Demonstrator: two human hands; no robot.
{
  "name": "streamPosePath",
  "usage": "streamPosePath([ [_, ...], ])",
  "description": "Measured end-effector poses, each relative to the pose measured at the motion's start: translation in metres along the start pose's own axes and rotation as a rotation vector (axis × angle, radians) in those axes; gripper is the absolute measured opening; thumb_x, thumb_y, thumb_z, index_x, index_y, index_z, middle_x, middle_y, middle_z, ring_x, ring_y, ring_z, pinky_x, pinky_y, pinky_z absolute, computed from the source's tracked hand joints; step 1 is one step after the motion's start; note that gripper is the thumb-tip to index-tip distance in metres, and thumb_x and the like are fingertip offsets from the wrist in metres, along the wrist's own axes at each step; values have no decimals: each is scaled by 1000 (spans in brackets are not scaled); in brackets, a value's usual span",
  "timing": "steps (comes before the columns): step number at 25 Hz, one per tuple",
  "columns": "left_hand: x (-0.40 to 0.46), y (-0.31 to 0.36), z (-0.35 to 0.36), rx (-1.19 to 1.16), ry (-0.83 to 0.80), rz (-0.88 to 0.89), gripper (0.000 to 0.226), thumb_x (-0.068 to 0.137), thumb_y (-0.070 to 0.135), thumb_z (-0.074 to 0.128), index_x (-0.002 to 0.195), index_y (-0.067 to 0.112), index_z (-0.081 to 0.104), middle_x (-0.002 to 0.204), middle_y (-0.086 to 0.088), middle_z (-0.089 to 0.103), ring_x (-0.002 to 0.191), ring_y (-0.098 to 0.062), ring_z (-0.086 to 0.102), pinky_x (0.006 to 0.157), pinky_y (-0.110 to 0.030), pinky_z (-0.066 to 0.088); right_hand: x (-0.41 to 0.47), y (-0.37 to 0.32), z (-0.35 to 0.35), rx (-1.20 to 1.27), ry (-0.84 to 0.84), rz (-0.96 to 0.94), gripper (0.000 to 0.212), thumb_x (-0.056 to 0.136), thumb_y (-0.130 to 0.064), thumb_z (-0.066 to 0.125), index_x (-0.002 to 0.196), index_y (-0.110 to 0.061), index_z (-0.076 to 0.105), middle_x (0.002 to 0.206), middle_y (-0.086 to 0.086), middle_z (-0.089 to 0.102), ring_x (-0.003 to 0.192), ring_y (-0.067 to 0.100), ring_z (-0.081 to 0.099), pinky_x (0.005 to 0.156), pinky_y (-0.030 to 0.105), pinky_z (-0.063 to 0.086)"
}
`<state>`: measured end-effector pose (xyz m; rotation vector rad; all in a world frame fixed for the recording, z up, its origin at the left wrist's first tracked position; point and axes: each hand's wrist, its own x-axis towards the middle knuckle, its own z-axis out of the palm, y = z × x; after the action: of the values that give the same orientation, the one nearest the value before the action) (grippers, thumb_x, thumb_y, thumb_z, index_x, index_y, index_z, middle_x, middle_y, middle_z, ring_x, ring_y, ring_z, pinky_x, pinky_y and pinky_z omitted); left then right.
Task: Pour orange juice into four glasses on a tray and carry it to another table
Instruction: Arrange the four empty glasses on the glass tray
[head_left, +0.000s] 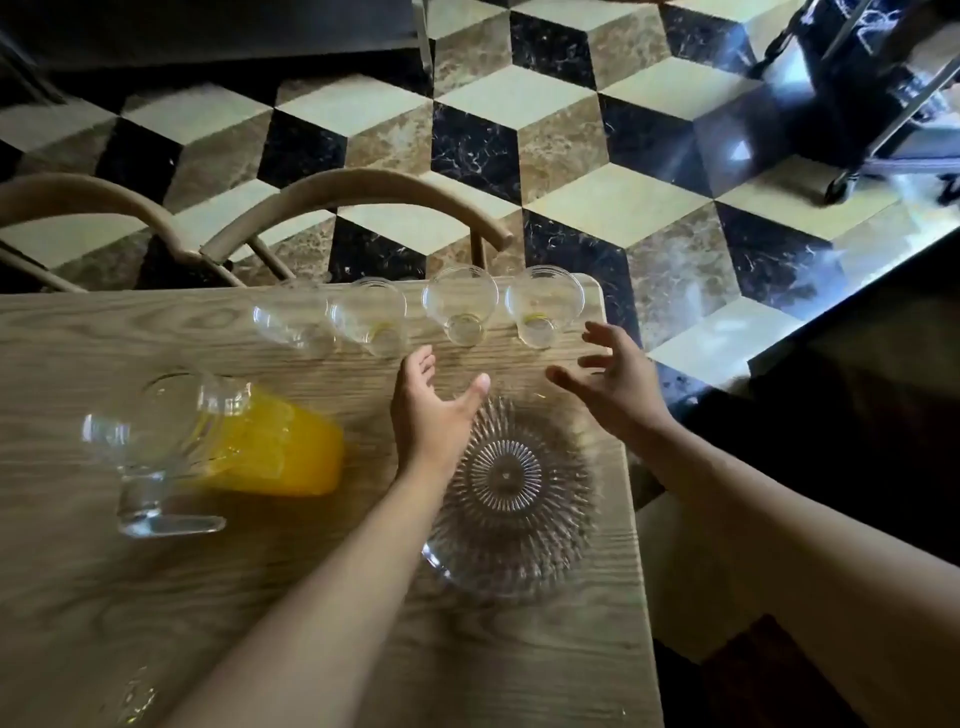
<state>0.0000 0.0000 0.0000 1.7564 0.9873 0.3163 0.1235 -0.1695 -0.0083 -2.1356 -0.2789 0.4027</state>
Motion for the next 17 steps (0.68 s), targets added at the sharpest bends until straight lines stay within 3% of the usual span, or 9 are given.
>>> streamPosePath([
  [4, 14, 4, 17, -84, 62, -66, 86, 79, 23, 91, 150, 11, 44, 156, -13, 50, 143, -24, 49, 115, -27, 38, 18, -1, -1, 48, -17, 5, 75, 70, -41, 90, 135, -28, 54, 126, -15, 62, 97, 0, 64, 83, 28, 58],
  [7, 29, -2, 28, -91, 123, -77, 93, 78, 27, 92, 154, 11, 40, 162, -13, 44, 147, -25, 45, 109, -20, 31, 28, -6, 5, 111, -33, -33, 66, 70, -30, 91, 124, -37, 53, 110, -26, 60, 88, -4, 64, 74, 19, 58],
  [10, 41, -4, 39, -84, 125, -70, 97, 76, 29, 93, 154, 10, 40, 161, -13, 45, 148, -25, 44, 108, -20, 29, 36, -8, 8, 111, -47, -40, 69, 70, -29, 92, 129, -29, 55, 99, -20, 63, 81, -1, 65, 61, 6, 48],
  [12, 46, -6, 46, -81, 132, -82, 97, 75, 29, 94, 153, 8, 40, 159, -14, 47, 146, -24, 45, 107, -17, 29, 39, -8, 10, 111, -74, -47, 74, 71, -29, 92, 134, -25, 55, 97, -17, 65, 82, 7, 68, 60, 5, 47],
  [13, 48, -7, 48, -89, 147, -87, 96, 75, 29, 94, 152, 7, 41, 157, -14, 48, 145, -23, 46, 103, -13, 30, 40, -7, 11, 114, -86, -45, 76, 71, -30, 91, 137, -24, 54, 100, -14, 67, 84, 10, 70, 63, 8, 51],
  [15, 54, -8, 52, -124, 186, -85, 92, 75, 28, 94, 148, 7, 43, 153, -14, 52, 142, -22, 49, 96, -5, 29, 43, -6, 12, 153, -104, -37, 78, 72, -28, 91, 139, -23, 52, 107, -3, 71, 91, 18, 72, 78, 31, 61],
  [17, 57, -8, 53, -145, 203, -75, 87, 74, 28, 94, 144, 9, 47, 151, -14, 54, 140, -22, 51, 93, -6, 32, 44, -4, 13, 196, -115, -22, 78, 72, -25, 91, 139, -21, 52, 110, 5, 72, 94, 24, 74, 83, 46, 61],
])
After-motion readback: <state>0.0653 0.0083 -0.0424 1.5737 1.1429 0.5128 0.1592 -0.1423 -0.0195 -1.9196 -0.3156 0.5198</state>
